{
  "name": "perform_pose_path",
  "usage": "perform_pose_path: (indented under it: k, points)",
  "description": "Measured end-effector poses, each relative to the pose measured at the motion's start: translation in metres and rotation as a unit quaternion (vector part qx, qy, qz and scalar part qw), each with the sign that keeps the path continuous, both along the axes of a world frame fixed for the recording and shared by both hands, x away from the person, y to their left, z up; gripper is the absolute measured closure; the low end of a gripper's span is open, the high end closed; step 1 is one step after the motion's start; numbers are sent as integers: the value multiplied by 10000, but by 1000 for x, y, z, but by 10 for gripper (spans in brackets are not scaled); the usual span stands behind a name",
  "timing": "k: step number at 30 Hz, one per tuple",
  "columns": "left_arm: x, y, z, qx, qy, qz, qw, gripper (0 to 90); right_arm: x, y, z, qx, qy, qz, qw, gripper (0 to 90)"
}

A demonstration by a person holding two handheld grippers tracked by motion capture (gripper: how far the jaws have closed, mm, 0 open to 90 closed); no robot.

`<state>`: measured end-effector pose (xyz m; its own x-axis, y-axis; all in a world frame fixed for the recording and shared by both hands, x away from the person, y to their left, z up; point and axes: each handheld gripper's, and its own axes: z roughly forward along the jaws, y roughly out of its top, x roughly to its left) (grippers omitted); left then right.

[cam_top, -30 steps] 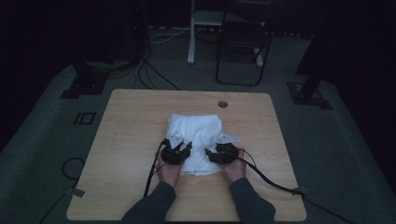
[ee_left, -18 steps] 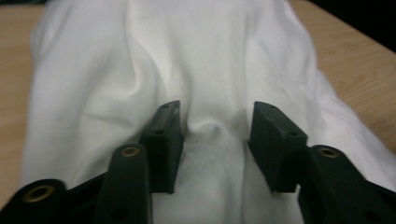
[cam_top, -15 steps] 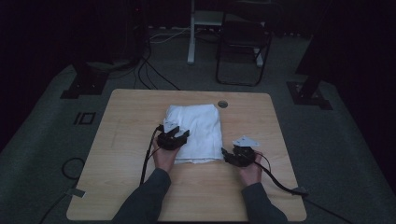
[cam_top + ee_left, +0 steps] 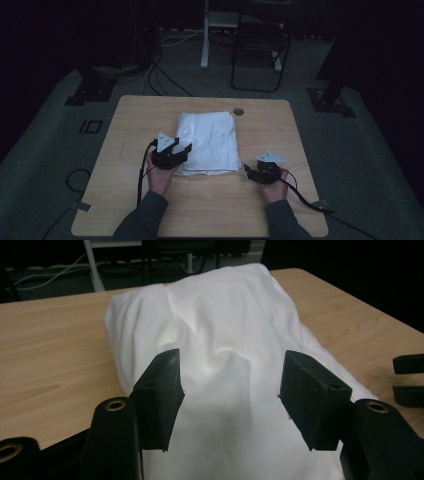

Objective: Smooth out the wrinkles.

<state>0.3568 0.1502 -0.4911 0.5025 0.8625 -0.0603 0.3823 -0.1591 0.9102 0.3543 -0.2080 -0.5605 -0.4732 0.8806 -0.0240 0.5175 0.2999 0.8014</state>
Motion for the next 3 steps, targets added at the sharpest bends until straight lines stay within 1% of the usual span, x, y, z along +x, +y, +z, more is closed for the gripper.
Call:
perform_pose_path:
  k: [3]
  points:
    - [-4,5,-1,-46,-23,12,10000,416,1,0,0,-1,20,-13,10000,363]
